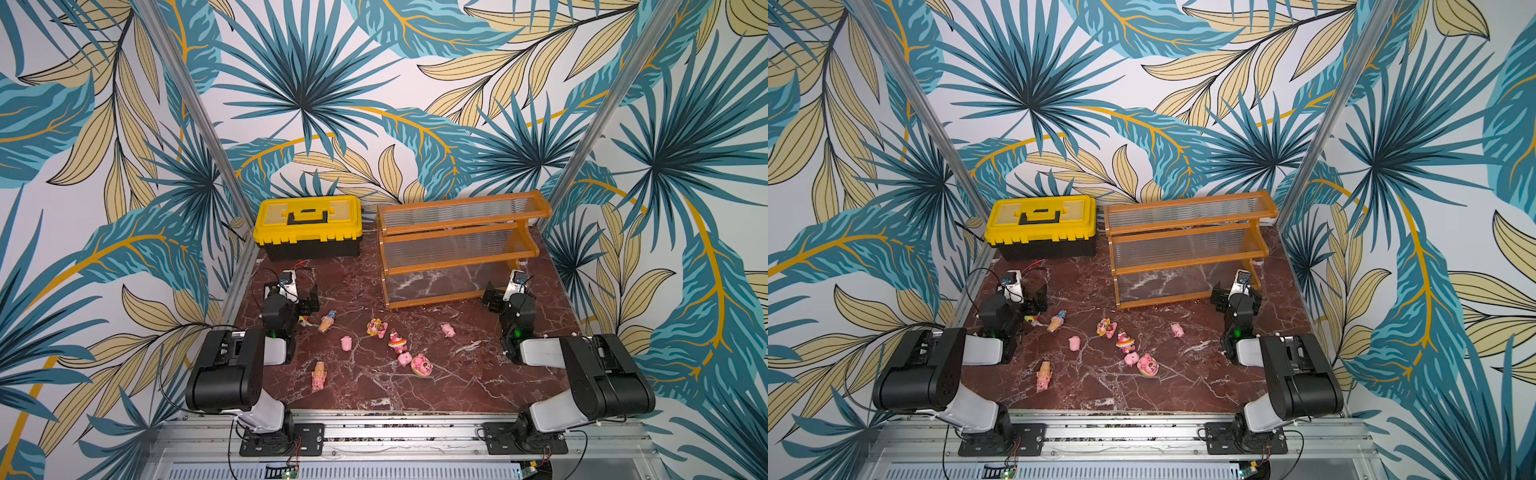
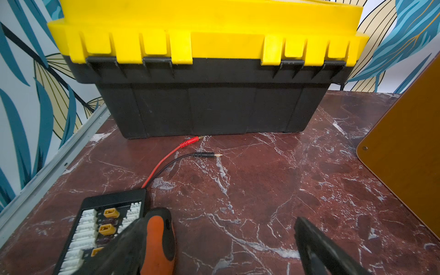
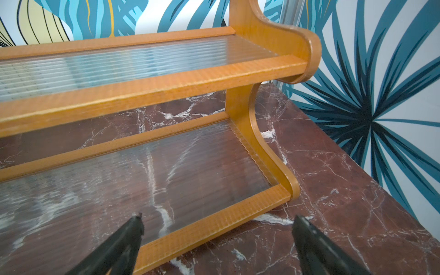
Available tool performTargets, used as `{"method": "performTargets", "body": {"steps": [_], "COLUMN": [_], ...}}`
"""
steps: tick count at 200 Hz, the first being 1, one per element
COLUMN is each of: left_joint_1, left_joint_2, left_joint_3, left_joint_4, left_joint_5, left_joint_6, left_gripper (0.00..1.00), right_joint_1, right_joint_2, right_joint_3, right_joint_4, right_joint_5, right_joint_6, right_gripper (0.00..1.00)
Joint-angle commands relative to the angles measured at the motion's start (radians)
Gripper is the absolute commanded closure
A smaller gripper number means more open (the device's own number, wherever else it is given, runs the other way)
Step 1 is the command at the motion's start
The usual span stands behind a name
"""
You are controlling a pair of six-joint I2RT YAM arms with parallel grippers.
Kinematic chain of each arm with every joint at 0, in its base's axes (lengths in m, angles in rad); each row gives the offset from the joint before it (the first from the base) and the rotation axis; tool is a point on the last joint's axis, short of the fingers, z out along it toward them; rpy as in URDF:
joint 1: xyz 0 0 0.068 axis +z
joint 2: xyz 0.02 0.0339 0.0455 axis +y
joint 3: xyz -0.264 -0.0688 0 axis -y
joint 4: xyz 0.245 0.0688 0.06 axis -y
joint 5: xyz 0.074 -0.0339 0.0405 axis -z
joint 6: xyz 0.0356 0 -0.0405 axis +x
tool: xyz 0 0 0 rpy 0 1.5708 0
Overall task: Organize plastic toys on shelves
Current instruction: Pick up the plastic toy at the center of the board.
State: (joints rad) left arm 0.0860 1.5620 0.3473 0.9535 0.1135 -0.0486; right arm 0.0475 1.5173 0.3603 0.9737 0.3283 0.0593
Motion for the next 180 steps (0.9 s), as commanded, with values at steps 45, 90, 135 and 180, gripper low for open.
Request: {"method": "performTargets", "body": {"steps": [45,90,135,180], "left_joint_1": [0.0,-0.001,-0.001,0.007], "left_joint_2": [0.005,-0.161,-0.532,-0.717], "left_joint_3": [0.022,-0.014,0.115,0.147], "left_joint_4": [0.019,-0.065,-0.673,-0.873], "left_joint_5": [0.006,-0.11,-0.143,0.043], "left_joint_6": [0.012,-0.034,-0.238,-0.62], "left_gripper": [0.0,0.0,0.0,0.0], "right_joint_1": [0.002,0.002,0.002,0.007], "right_joint_2": [0.003,-0.383,-0.888,-0.716], "right_joint_3": [0.006,-0.102,-0.014,0.234], "right_joint_4": [-0.01,-0.186,-0.801,-1.145], "right_joint_5": [-0.015,-0.033,-0.13,-0.584], "right_joint_6": [-0.007,0.034,0.228,0.483], "right_gripper": [0.01,0.01,0.01,0.01]}}
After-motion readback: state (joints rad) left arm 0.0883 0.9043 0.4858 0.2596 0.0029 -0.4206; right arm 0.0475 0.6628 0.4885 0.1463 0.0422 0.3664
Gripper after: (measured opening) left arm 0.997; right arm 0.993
